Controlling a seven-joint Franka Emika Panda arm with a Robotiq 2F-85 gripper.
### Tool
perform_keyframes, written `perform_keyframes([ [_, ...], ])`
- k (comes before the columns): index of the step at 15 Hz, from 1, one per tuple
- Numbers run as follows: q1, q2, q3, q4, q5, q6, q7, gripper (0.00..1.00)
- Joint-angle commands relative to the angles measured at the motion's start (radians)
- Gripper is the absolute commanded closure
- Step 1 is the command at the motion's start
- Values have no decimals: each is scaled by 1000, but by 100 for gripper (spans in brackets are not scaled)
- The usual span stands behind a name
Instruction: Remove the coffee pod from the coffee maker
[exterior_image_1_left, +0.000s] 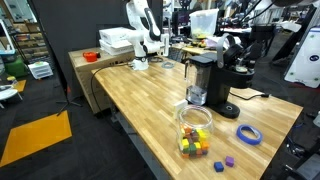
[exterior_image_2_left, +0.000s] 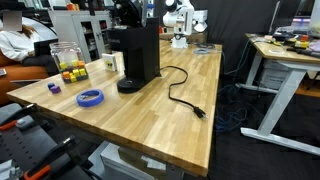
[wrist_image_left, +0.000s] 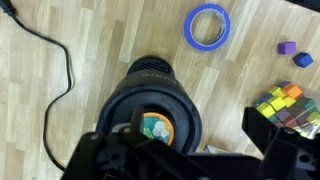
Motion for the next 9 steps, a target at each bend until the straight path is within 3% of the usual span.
perform_keyframes([
  [1, -33, 56, 21, 42, -16, 26, 28, 0],
  [9, -70, 132, 23, 106, -24, 30, 52, 0],
])
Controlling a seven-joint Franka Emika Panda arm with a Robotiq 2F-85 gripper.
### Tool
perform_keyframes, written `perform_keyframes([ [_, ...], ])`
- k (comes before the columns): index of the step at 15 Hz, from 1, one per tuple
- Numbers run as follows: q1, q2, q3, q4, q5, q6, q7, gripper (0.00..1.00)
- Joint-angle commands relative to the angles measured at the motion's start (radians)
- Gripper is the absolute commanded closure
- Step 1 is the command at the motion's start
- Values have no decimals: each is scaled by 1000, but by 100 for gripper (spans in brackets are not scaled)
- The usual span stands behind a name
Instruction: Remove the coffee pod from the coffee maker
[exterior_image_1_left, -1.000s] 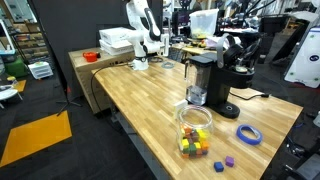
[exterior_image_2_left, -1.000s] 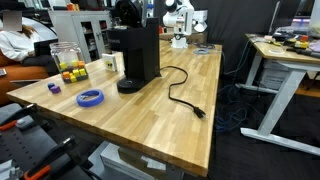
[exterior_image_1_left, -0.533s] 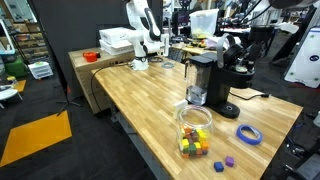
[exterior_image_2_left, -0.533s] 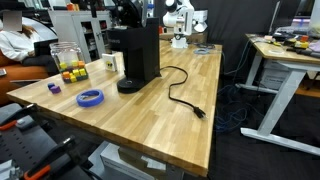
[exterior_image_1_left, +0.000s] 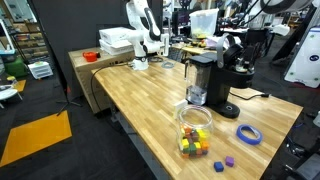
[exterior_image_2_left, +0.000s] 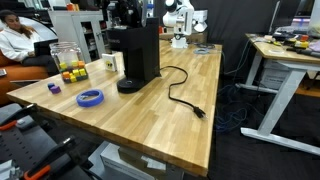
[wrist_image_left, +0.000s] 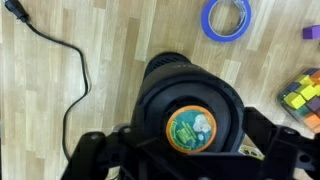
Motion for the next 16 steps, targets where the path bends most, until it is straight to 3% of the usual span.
perform_keyframes([
  [1, -19, 32, 26, 30, -8, 12, 22, 0],
  [16, -20, 77, 54, 57, 6, 17, 54, 0],
])
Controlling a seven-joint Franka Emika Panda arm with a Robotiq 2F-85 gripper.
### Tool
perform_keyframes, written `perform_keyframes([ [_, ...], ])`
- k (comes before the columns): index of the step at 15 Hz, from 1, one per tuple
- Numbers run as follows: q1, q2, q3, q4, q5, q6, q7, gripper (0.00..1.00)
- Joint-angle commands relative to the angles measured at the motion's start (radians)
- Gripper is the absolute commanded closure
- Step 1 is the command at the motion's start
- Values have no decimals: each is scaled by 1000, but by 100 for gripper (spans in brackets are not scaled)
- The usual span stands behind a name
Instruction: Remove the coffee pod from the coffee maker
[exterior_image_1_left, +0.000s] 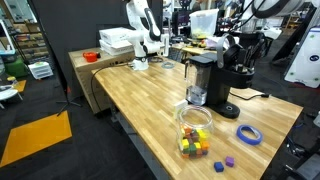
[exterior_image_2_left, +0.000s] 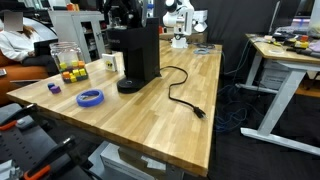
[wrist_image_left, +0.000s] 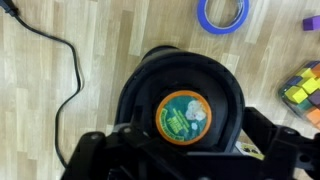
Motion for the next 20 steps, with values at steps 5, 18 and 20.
perform_keyframes([
  [5, -17, 13, 25, 4, 8, 20, 20, 0],
  [18, -28, 26, 23, 10, 21, 24, 38, 54],
  [20, -35, 26, 23, 15, 22, 23, 36, 68],
])
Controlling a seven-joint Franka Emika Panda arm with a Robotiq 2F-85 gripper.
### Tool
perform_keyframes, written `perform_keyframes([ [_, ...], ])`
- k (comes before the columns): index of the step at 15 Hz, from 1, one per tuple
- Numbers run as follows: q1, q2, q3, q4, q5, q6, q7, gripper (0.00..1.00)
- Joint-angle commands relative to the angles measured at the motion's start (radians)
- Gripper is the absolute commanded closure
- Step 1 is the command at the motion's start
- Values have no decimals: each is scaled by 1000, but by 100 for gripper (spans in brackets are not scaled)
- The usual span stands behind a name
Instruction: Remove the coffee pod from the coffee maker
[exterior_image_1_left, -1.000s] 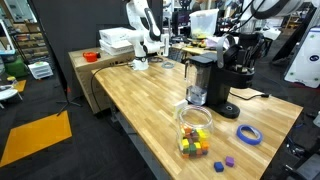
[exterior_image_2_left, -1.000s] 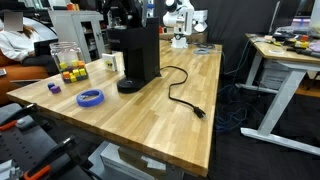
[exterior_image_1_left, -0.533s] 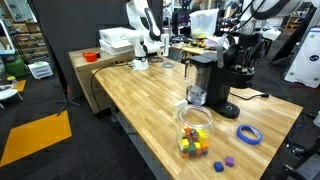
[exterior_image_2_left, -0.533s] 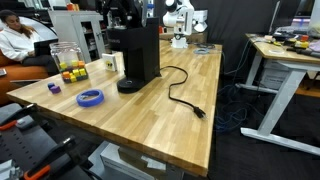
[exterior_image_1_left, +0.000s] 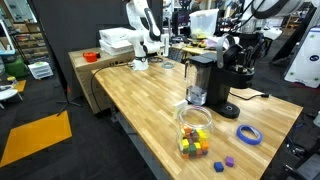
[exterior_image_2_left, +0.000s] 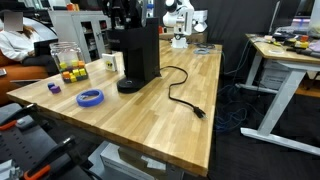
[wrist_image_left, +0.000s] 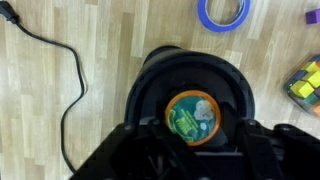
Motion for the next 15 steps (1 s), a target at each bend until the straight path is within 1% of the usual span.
perform_keyframes([
  [1, -15, 14, 14, 4, 21, 23, 4, 71],
  [7, -17, 10, 14, 4, 21, 20, -3, 72],
  [15, -16, -43, 11, 19, -3, 0, -4, 72],
])
